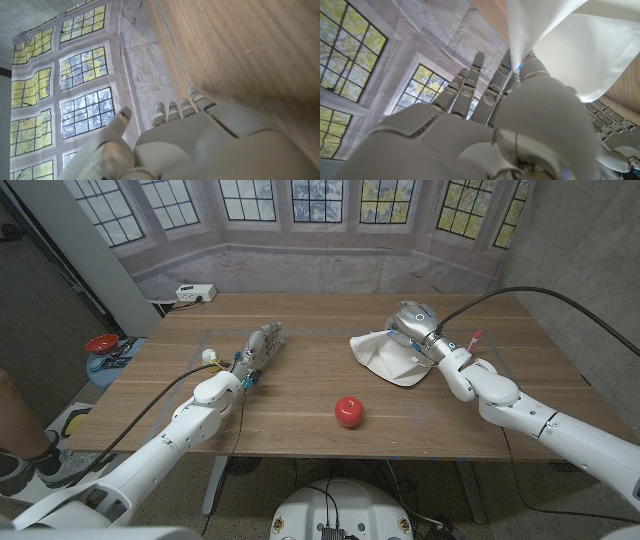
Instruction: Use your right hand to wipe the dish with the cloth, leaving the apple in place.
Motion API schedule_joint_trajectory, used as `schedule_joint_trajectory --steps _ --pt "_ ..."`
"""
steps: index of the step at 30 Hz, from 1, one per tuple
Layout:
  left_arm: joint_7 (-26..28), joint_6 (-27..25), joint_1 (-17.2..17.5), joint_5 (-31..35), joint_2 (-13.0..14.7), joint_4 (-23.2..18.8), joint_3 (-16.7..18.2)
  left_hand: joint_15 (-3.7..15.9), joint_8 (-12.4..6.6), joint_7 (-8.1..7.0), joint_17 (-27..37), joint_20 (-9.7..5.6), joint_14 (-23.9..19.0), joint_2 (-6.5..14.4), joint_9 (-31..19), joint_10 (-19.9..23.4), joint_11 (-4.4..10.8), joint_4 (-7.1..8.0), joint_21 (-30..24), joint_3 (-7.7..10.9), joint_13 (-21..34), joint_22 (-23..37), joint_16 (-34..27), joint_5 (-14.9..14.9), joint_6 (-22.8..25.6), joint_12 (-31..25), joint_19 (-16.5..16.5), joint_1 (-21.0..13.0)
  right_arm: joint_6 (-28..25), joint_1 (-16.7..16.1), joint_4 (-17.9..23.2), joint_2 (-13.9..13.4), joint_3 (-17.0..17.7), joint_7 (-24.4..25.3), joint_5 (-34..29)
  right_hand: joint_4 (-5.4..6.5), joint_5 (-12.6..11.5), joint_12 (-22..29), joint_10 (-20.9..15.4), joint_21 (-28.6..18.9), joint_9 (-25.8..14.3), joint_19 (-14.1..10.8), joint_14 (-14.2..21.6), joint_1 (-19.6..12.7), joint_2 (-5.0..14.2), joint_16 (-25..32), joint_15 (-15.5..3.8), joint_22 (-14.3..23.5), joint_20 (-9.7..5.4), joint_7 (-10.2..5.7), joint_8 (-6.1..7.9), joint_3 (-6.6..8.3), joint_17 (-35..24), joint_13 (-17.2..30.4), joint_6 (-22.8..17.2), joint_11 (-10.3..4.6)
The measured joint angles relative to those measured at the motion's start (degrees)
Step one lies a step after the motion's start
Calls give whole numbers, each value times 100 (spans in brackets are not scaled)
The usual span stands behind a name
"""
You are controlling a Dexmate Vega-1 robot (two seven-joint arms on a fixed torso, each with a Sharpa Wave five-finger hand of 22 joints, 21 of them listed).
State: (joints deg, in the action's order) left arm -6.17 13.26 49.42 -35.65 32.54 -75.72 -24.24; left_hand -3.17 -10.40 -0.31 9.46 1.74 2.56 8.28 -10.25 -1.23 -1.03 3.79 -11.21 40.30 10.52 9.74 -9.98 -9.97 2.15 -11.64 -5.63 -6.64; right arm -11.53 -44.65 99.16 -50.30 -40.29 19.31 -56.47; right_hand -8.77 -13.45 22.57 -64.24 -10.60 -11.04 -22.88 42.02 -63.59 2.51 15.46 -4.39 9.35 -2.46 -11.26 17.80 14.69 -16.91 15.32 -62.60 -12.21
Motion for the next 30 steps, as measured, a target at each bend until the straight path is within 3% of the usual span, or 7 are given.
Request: schedule_joint_trajectory --steps 30 --pt "-110 -123 -85 19 24 2 -74 0 0 0 0 0 0 0 0 0 0 0 0 0 0 0 0 0 0 0 0 0 -420 -293 -12 -91 133 -273 236 16 0 -33 0 0 -5 0 -1 1 -1 -77 1 0 0 -10 -22 -16 16 -1 31 0"
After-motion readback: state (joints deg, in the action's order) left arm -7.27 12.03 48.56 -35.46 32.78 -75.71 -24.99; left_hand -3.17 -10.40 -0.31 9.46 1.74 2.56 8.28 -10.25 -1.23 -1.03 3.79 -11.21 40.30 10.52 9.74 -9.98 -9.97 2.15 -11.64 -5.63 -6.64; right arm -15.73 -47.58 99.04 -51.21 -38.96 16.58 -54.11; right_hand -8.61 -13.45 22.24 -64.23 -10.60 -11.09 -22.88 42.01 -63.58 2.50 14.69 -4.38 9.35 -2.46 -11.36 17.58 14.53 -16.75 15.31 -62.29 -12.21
